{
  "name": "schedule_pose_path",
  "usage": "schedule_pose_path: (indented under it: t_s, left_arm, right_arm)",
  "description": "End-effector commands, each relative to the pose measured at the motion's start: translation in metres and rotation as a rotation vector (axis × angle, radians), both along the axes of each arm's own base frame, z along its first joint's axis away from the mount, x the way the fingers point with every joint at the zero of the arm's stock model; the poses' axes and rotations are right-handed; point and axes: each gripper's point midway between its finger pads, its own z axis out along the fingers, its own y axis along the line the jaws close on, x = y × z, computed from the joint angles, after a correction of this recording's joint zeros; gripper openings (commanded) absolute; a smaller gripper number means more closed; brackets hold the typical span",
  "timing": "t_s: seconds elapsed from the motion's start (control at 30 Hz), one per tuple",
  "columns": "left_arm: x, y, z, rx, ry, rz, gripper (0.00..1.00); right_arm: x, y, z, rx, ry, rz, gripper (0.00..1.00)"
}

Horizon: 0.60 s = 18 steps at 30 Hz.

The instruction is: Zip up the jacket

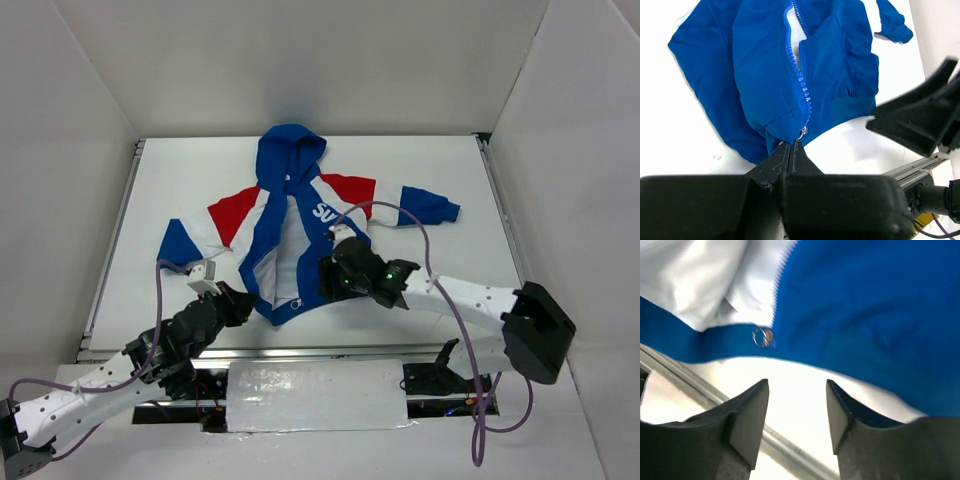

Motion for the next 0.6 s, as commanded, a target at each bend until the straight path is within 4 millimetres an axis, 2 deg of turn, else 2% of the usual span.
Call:
schedule_pose_path:
  t_s: [0.0,0.03,0.07,0.13,0.17,0.2,0.27,0.33,0.57]
  left_arm:
    - [0.005,-0.003,0.014,-0.032,-0.033,0.007,0.00]
    - [0.005,-0.004,0.015,-0.033,-0.034,0.006,0.00]
    - [0.005,-0.004,0.015,-0.034,-0.033,0.004,0.00]
    - [0.005,-0.005,0.013,-0.030,-0.029,0.002,0.00]
    - [0.005,-0.005,0.013,-0.030,-0.028,0.000,0.00]
    - [0.004,-0.005,0.012,-0.029,-0.027,-0.003,0.00]
    - [0.004,-0.005,0.012,-0.030,-0.026,-0.006,0.00]
    - [0.003,-0.005,0.011,-0.026,-0.023,-0.006,0.00]
    - [0.001,-0.004,0.010,-0.031,-0.021,-0.014,0.00]
  right_arm:
    - [0.014,0.028,0.003,-0.091,-0.083,0.169,0.54]
    - [0.011,0.032,-0.001,-0.140,-0.104,0.223,0.53]
    - [0.016,0.041,0.006,-0.158,-0.133,0.235,0.53]
    - [0.018,0.043,-0.008,-0.258,-0.156,0.290,0.53]
    - [0.017,0.052,-0.004,-0.267,-0.178,0.320,0.53]
    - [0.016,0.054,-0.011,-0.293,-0.178,0.351,0.53]
    - [0.016,0.061,-0.012,-0.310,-0.195,0.411,0.55]
    - [0.015,0.065,-0.021,-0.331,-0.184,0.451,0.55]
    - [0.025,0.064,-0.033,-0.364,-0.203,0.413,0.55]
